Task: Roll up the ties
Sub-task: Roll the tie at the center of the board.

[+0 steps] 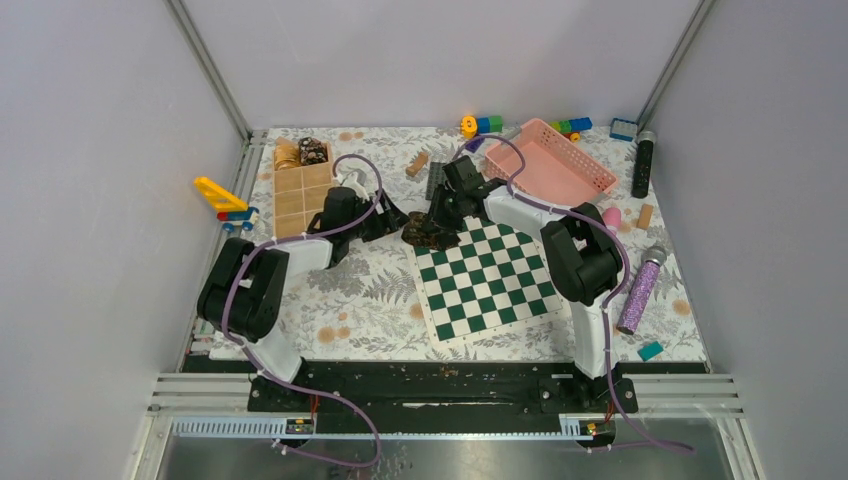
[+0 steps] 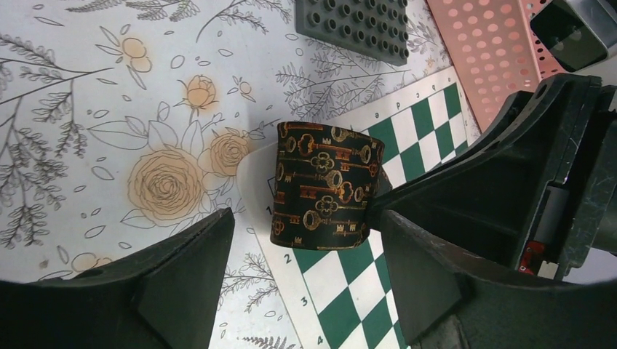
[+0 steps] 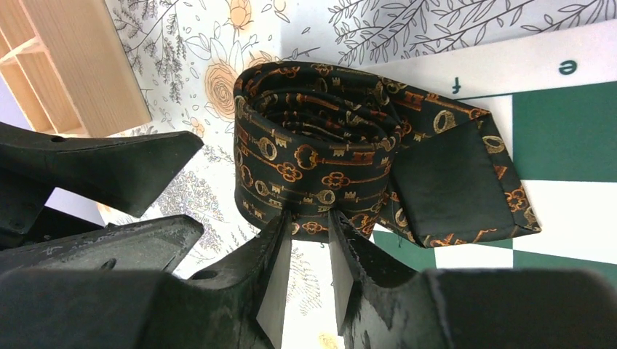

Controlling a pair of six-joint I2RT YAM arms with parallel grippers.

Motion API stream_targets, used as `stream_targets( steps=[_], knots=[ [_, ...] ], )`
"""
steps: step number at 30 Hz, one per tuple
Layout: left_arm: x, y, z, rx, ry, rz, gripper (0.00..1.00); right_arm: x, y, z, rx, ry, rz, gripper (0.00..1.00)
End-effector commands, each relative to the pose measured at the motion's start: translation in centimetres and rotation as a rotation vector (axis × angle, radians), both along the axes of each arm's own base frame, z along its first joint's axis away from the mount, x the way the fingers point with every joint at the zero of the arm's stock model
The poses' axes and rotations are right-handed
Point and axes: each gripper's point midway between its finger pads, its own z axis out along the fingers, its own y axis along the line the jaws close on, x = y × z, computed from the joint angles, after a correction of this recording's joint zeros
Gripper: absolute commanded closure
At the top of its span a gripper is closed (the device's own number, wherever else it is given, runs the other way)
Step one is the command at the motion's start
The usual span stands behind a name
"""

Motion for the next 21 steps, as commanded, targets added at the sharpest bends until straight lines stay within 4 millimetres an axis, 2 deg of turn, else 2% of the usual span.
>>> stream_targets(
  steps=[1, 13, 21],
  knots=[
    [1.5, -1.7, 2.7, -0.049, -0.104, -0.073, 0.25, 0.2, -0.6, -0.5, -0.051, -0.004, -0.032, 0.67],
    [1.9, -3.1, 1.3, -0.054, -0.081, -0.118, 0.25, -0.1, -1.3, -1.1, -0.065, 0.018, -0.052, 0.68],
    [1.1, -4.5, 0.6, -0.057, -0.067, -0.161, 0.32, -0.7, -1.8, -1.6, -0.074, 0.040, -0.070, 0.68]
  ],
)
